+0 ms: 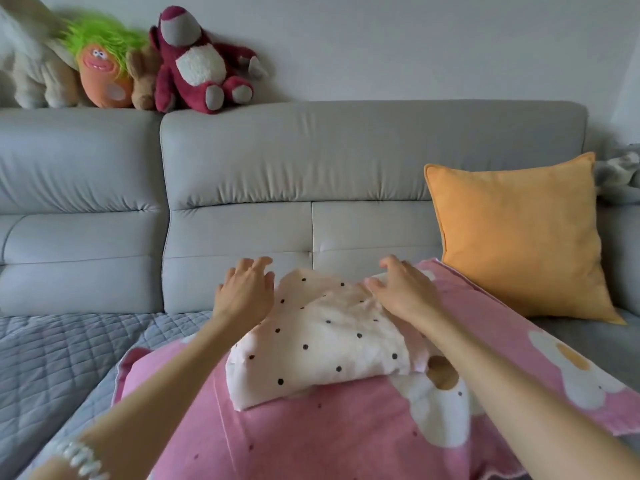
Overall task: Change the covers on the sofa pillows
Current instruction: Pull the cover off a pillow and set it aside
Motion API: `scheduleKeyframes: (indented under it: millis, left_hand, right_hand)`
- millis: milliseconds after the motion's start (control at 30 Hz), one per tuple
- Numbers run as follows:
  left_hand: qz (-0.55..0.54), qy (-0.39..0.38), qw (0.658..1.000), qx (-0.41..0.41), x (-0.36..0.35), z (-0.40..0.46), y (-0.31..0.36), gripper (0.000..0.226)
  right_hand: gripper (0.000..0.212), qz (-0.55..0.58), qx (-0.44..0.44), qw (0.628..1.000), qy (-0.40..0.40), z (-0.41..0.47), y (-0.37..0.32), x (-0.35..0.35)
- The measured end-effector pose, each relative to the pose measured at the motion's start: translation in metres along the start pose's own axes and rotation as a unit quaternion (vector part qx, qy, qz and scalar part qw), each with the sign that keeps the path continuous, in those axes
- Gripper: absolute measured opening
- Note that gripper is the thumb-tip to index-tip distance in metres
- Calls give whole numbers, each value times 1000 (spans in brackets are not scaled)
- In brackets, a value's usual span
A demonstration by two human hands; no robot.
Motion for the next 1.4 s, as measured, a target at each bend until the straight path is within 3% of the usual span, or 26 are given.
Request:
scheduleKeyframes:
  millis: [67, 100, 167, 233, 300, 400, 533, 600, 667, 767, 867, 933, 1033, 1167, 1300, 1400]
  left_hand:
    - [-69, 44, 994, -72, 11, -3, 25, 40]
    - [-74, 27, 992, -96, 3, -12, 32, 45]
    - [0, -71, 993, -97, -40, -45, 31, 66]
    - [103, -159, 980, -67, -84, -77, 14, 80]
    - [138, -175, 973, -57, -101, -80, 7, 67]
    - [125, -191, 971, -65, -97, -62, 12, 49]
    - [68, -95, 989, -93, -78, -77, 15, 70]
    - [33, -35, 992, -117, -69, -87, 19, 70]
    - [17, -15, 992, -124, -64, -86, 19, 68]
    - [14, -21, 993, -117, -66, -81, 10, 70]
    - [19, 16, 990, -136, -62, -85, 12, 55]
    - [25, 3, 990, -136, -61, -90, 13, 58]
    - [26, -57, 991, -118, -62, -102, 12, 75]
    - [4, -5, 985, -174, -41, -117, 44, 68]
    - [-61, 22, 964, -256, -51, -133, 127, 59]
    - [-92, -11, 945, -313, -82, -153, 205, 56]
  right_hand:
    - [35, 53, 131, 975, 171, -6, -32, 35]
    - [35, 59, 182, 963, 191, -15, -44, 34]
    - [43, 1, 198, 975, 96, -36, -48, -13]
    - [45, -63, 160, 985, 2, -60, -29, -75]
    - [44, -52, 143, 988, -34, -72, -18, -100]
    - [70, -48, 129, 990, -23, -66, -19, -81]
    - [65, -7, 28, 998, 53, -76, -6, -64]
    - [73, 14, -30, 997, 68, -84, 3, -59]
    - [80, 38, -44, 998, 5, -83, 1, -53]
    - [72, 114, -18, 987, -109, -81, -12, -36]
    - [73, 118, 7, 981, -156, -83, -20, -32]
    - [71, 112, 4, 980, -166, -86, -22, -39]
    - [51, 135, 35, 982, -129, -89, -23, -37]
    - [43, 201, 93, 975, -35, -101, -15, 3]
    - [43, 206, 108, 970, 74, -123, 45, 70]
    - [44, 150, 85, 974, 149, -146, 119, 113]
Point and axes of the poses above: each hand's wrist, its own z-axis towards the middle knuckle, its own x-axis out of the back of the hand, y = z × x, the point moved 7 cm from there along z, towards the middle knuckle, and after that the axes turned 4 degrees about -z, right-handed, at the moved point
